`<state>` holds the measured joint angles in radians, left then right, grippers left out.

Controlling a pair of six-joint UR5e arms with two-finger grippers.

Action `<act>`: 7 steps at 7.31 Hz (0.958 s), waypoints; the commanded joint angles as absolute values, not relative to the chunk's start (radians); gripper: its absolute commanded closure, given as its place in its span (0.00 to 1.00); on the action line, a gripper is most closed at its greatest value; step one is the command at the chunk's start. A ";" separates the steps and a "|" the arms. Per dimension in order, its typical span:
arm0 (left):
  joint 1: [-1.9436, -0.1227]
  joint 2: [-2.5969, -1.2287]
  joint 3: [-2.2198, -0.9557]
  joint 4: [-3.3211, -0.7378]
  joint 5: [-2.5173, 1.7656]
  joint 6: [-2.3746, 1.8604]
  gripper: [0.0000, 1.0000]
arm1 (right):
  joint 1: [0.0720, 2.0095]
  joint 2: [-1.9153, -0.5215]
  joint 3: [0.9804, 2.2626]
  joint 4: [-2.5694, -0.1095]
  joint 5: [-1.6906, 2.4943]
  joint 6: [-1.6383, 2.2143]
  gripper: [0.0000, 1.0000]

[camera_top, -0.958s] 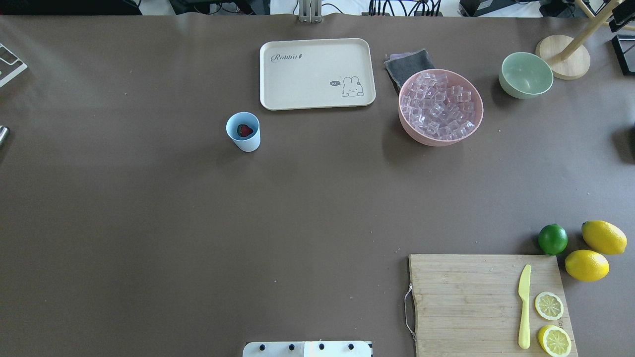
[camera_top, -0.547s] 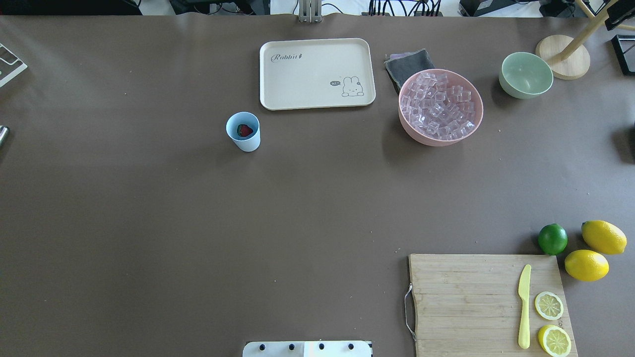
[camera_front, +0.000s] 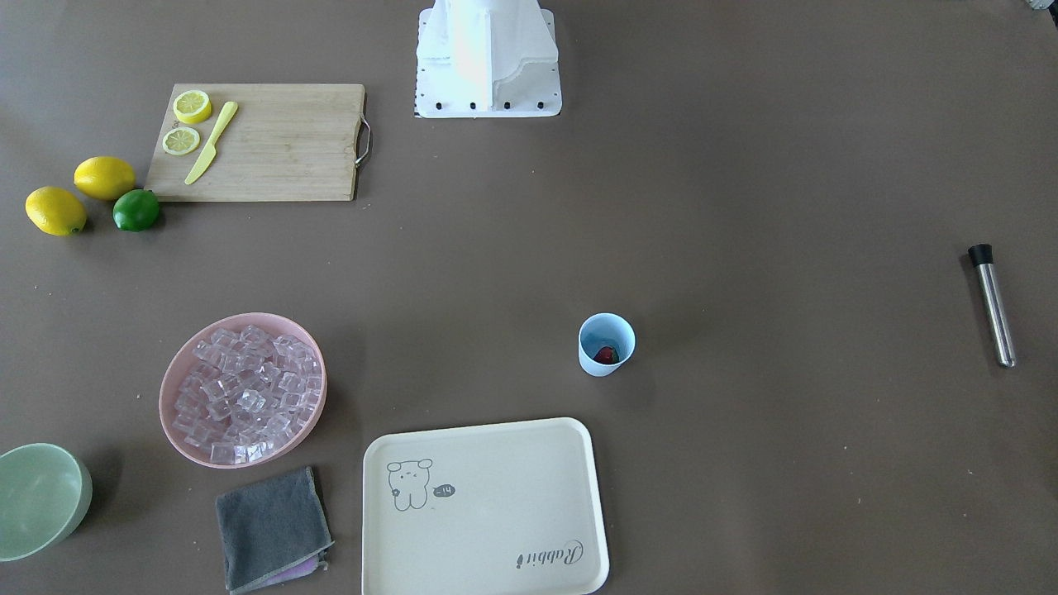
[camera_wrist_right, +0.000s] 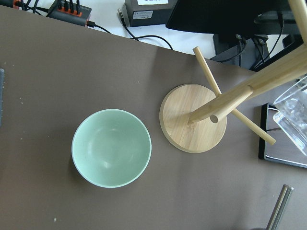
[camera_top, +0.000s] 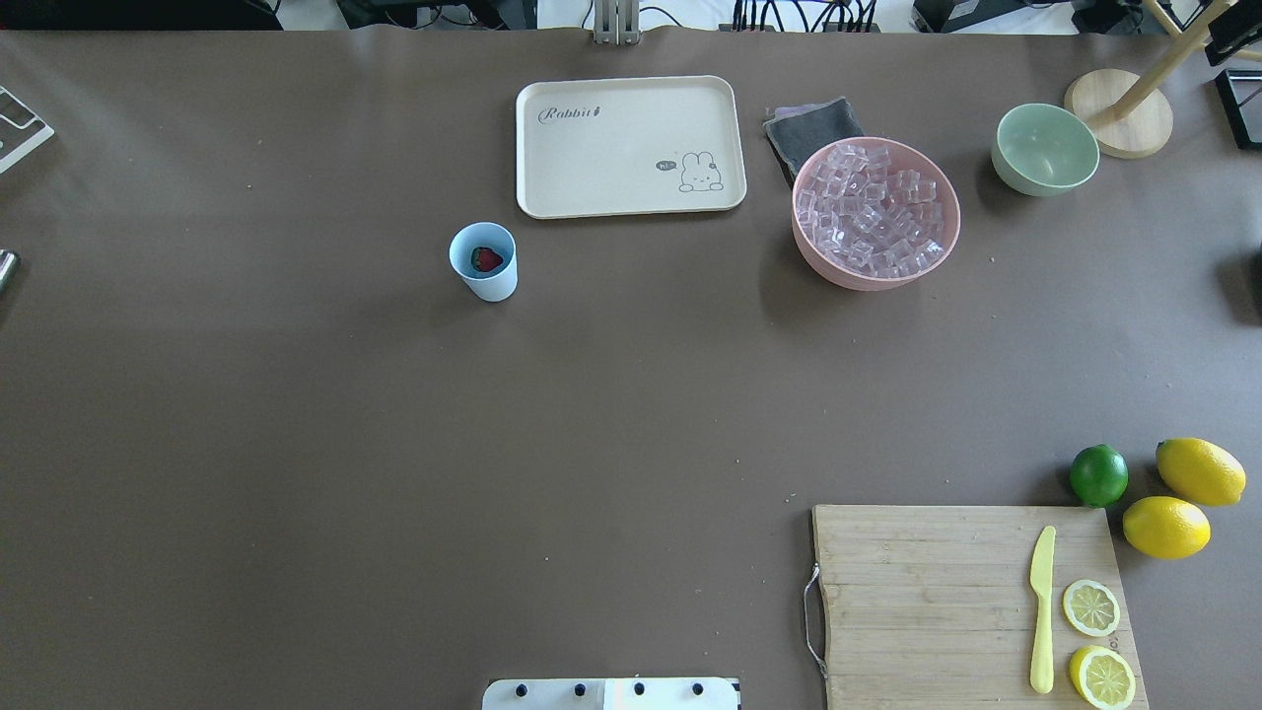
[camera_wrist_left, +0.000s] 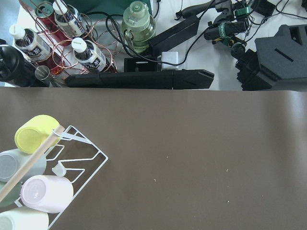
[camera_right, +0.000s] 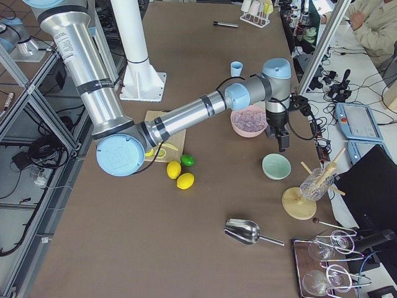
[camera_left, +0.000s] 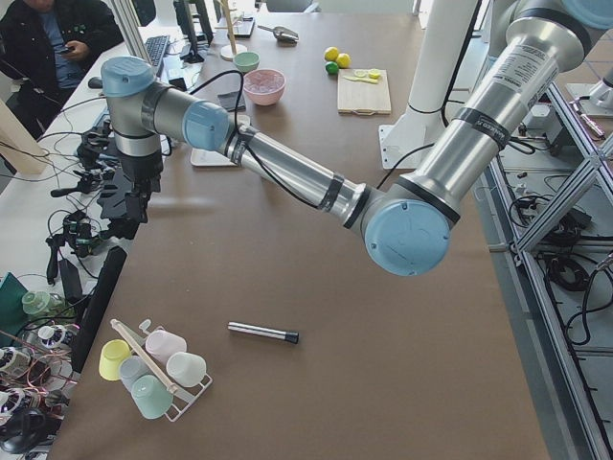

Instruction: Mash ice and strawberries in cup

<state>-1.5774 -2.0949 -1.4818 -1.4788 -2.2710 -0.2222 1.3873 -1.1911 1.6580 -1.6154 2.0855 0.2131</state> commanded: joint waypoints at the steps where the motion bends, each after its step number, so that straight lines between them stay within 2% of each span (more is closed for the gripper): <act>1: -1.582 -1.994 -1.512 -1.559 -2.273 -0.222 0.02 | 1.387 -1.193 1.658 -1.615 2.088 0.215 0.01; 7: -1.571 -1.970 -1.543 -1.522 -2.273 -0.226 0.02 | 1.376 -1.221 1.674 -1.614 2.092 0.221 0.01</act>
